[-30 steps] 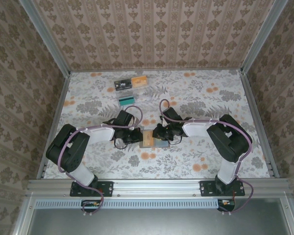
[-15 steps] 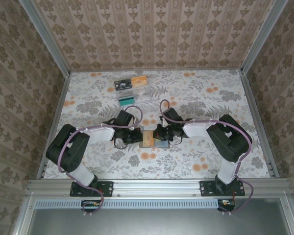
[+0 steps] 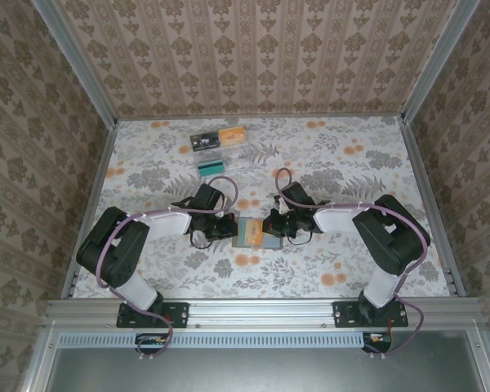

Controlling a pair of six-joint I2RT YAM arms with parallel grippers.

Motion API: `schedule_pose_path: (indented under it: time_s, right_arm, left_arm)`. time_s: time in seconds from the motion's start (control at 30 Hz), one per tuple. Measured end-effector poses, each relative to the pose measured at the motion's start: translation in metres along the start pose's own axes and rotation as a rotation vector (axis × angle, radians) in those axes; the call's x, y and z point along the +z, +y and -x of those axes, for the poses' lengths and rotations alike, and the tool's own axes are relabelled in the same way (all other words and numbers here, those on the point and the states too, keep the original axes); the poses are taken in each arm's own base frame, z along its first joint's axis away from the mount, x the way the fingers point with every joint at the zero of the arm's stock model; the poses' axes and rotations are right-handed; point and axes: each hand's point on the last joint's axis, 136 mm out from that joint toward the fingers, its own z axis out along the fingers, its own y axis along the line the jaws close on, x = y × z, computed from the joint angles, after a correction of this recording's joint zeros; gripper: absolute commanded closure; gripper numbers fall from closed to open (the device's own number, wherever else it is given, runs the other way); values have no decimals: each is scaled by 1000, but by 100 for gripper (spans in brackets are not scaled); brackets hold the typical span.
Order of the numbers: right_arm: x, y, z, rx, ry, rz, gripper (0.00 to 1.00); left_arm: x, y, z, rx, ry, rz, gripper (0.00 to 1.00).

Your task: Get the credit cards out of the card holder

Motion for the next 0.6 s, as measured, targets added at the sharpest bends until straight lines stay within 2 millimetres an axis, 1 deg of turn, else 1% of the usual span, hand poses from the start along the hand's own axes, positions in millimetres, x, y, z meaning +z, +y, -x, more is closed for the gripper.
schedule_pose_path:
  time_s: [0.07, 0.17, 0.33, 0.4, 0.6]
  right_arm:
    - [0, 0, -1, -3, 4, 4, 83]
    - [0, 2, -2, -7, 9, 20, 78]
    - [1, 7, -2, -10, 9, 38, 78]
    - [3, 7, -3, -9, 11, 40, 81]
    - [4, 6, -3, -10, 12, 41, 98]
  left_arm:
    - [0, 0, 0, 0, 0, 0, 100]
    - [0, 0, 0, -1, 0, 0, 100]
    - [0, 0, 0, 0, 1, 0, 100]
    - [0, 0, 0, 0, 1, 0, 100]
    - [0, 0, 0, 0, 1, 0, 100]
